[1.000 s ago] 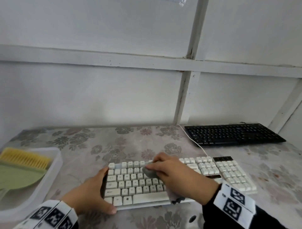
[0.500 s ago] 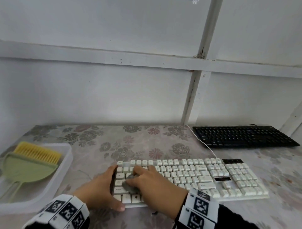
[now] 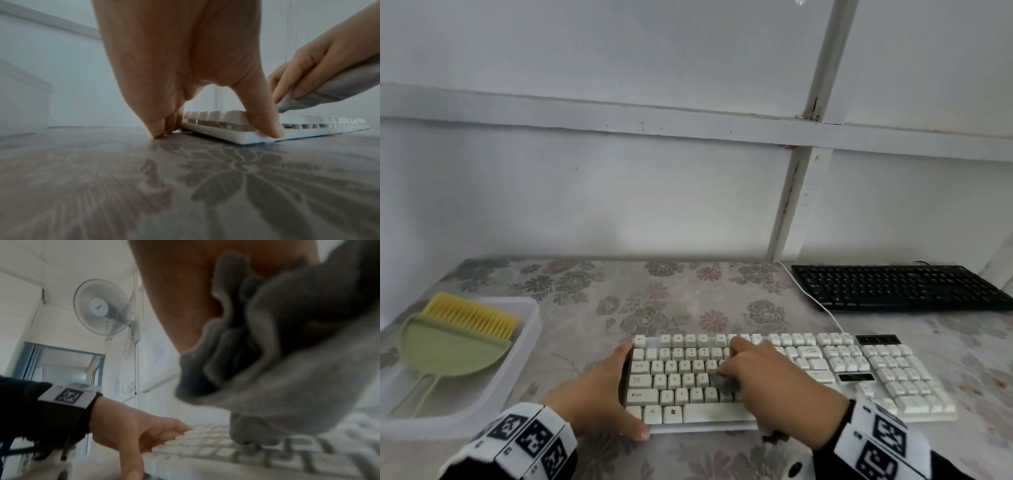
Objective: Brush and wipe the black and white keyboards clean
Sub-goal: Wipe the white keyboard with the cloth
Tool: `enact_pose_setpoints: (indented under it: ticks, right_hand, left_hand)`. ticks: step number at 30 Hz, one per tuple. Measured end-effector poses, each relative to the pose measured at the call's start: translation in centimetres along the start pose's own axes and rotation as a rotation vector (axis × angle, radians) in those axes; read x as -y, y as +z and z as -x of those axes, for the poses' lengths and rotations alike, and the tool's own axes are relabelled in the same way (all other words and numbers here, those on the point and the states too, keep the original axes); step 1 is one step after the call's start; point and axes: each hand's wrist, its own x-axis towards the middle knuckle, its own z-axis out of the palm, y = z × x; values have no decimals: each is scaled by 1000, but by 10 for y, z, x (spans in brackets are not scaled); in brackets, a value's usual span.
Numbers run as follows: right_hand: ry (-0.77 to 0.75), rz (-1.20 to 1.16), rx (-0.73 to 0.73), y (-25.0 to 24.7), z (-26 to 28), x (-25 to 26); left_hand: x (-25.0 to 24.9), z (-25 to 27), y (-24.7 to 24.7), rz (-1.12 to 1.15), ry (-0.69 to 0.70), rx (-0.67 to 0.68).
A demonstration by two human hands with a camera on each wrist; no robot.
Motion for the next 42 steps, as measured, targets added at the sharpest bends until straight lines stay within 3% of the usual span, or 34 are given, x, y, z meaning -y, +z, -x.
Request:
enact_pose_setpoints:
  ticks: [4, 8, 16, 23, 27, 32, 42]
  right_hand:
    - [-185, -129, -63, 7, -23, 42]
    - [-335, 27, 22, 14, -40, 72]
    - [-248, -3, -50, 18, -13, 23]
    - [-13, -52, 5, 12, 0, -14]
    - [-102, -161, -76, 11, -21, 20]
    - [-258, -38, 21, 14, -42, 68]
    - [-78, -17, 21, 11, -2, -6]
  left_hand:
    - [3, -2, -1, 8, 3, 12]
    - [7, -3, -2, -37, 5, 27]
    - [0, 0, -1, -76, -28, 5]
    - [-1, 1, -1, -68, -57, 10]
    - [0, -1, -1, -43, -30, 6]
    - [8, -4, -1, -73, -9, -6]
    - [-3, 1, -2, -72, -33, 22]
